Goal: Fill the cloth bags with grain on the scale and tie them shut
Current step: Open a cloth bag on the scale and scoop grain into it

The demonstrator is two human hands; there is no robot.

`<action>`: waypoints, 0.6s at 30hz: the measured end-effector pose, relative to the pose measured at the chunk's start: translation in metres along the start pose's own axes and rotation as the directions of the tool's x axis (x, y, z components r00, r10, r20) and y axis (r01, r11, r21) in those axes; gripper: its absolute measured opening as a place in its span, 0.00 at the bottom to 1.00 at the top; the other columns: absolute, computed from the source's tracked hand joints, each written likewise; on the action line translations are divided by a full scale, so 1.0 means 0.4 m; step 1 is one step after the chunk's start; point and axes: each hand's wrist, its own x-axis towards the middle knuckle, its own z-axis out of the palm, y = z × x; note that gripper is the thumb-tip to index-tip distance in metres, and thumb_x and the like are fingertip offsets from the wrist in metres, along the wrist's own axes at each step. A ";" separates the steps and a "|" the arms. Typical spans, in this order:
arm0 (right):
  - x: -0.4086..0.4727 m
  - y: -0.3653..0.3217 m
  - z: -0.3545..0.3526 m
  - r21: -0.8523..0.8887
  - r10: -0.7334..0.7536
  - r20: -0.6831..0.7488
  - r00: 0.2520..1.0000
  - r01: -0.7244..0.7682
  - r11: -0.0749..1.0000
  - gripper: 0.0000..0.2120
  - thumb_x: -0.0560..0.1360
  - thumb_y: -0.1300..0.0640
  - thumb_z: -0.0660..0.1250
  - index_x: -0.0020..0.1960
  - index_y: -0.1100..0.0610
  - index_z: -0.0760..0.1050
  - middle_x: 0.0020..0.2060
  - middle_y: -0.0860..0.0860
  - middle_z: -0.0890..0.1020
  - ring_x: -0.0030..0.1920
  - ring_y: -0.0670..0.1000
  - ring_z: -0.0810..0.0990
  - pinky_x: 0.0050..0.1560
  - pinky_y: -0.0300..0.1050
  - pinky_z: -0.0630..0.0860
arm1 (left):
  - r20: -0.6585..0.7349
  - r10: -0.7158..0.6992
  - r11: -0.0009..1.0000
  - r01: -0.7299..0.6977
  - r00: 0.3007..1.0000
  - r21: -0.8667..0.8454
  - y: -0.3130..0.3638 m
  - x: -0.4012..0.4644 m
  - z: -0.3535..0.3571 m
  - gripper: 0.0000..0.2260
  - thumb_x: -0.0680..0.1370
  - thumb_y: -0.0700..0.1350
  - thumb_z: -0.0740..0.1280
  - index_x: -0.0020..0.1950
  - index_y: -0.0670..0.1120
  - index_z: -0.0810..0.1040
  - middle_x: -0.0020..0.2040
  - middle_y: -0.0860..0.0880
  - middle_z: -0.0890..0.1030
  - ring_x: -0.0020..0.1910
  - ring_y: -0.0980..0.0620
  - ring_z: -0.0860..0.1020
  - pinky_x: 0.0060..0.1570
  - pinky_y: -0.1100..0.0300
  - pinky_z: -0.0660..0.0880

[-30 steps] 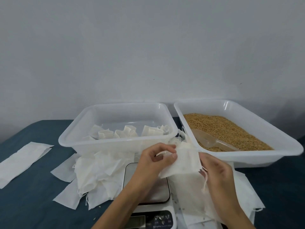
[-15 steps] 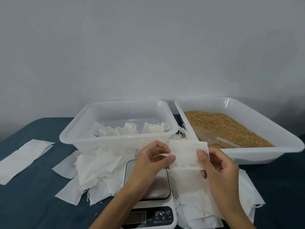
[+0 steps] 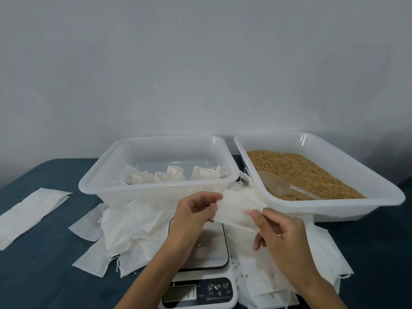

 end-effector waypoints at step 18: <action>0.241 -0.049 -0.225 -0.428 0.017 0.010 1.000 -0.011 0.904 0.06 0.78 0.47 0.69 0.50 0.47 0.84 0.42 0.44 0.87 0.39 0.45 0.84 0.45 0.43 0.83 | 0.217 0.170 0.978 -0.191 0.961 0.078 -0.002 -0.018 -0.016 0.08 0.76 0.37 0.75 0.52 0.45 0.80 0.45 0.49 0.83 0.46 0.53 0.80 0.51 0.57 0.78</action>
